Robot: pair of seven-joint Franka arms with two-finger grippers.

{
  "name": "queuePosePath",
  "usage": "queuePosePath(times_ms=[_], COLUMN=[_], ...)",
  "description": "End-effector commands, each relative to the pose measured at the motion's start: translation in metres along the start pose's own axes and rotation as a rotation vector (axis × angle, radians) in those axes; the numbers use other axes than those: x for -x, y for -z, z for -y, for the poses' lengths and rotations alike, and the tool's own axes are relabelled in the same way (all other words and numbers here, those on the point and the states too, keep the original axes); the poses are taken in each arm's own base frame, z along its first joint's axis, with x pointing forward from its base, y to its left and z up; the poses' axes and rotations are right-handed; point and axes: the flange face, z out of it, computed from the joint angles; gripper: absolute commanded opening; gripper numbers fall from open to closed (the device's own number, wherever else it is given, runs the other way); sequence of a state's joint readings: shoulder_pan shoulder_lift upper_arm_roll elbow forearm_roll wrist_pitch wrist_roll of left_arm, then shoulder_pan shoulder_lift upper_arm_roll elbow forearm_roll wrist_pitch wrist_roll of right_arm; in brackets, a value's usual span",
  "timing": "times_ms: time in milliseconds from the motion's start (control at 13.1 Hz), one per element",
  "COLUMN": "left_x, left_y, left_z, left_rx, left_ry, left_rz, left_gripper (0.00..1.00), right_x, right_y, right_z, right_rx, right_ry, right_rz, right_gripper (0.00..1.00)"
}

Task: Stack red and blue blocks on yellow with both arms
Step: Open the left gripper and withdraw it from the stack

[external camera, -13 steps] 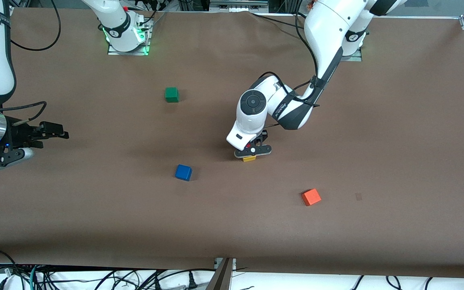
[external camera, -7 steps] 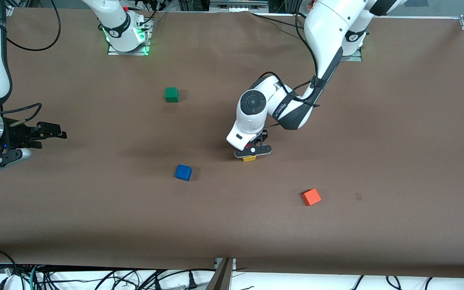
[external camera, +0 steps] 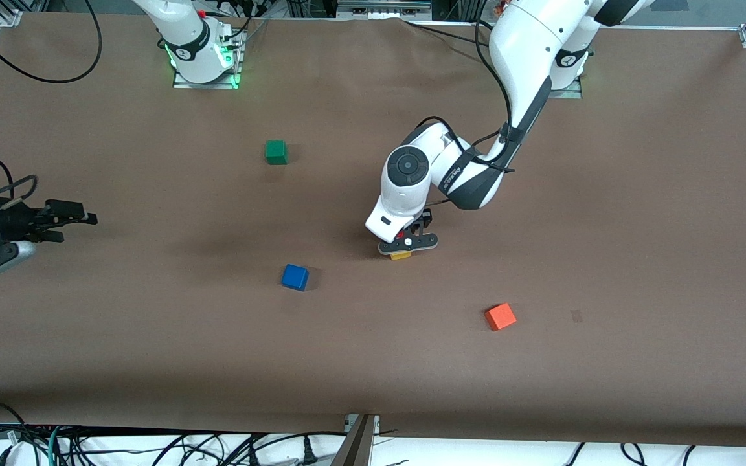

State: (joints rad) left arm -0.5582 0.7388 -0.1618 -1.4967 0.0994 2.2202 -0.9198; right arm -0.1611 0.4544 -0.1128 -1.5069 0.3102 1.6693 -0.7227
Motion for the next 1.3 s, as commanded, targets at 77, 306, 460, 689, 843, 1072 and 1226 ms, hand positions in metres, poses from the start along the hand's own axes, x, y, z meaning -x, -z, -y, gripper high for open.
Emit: queuePosePath(times_ms=[77, 306, 460, 689, 843, 1072, 1226], left_x=[-0.02, -0.054, -0.08, -0.129, -0.142, -0.151, -0.147], left_y=[0.05, 0.142, 0.21, 0.287, 0.314, 0.344, 0.347], left_z=[0.011, 0.053, 0.106, 0.226, 0.302, 0.392, 0.439], left_rx=[-0.029, -0.066, -0.049, -0.056, 0.006, 0.017, 0.015], left_ry=[0.04, 0.109, 0.103, -0.069, -0.111, -0.085, -0.085], left_rz=[-0.001, 0.003, -0.058, -0.105, -0.051, -0.043, -0.018], left_gripper=[1.0, 1.0, 1.0, 1.0, 1.0, 1.0, 1.0], right_x=[-0.003, -0.012, -0.026, -0.039, -0.045, -0.052, -0.054], right_y=[0.001, 0.006, 0.015, 0.023, 0.027, 0.03, 0.03], right_z=[-0.001, 0.021, 0.056, 0.098, 0.121, 0.153, 0.155], right_rx=[-0.039, 0.023, 0.112, 0.188, 0.223, 0.24, 0.272], right_ry=[0.085, 0.075, 0.042, -0.048, -0.104, -0.176, -0.19], right_rz=[-0.029, 0.013, 0.046, 0.058, 0.056, 0.037, 0.041], right_gripper=[1.0, 1.0, 1.0, 1.0, 1.0, 1.0, 1.0])
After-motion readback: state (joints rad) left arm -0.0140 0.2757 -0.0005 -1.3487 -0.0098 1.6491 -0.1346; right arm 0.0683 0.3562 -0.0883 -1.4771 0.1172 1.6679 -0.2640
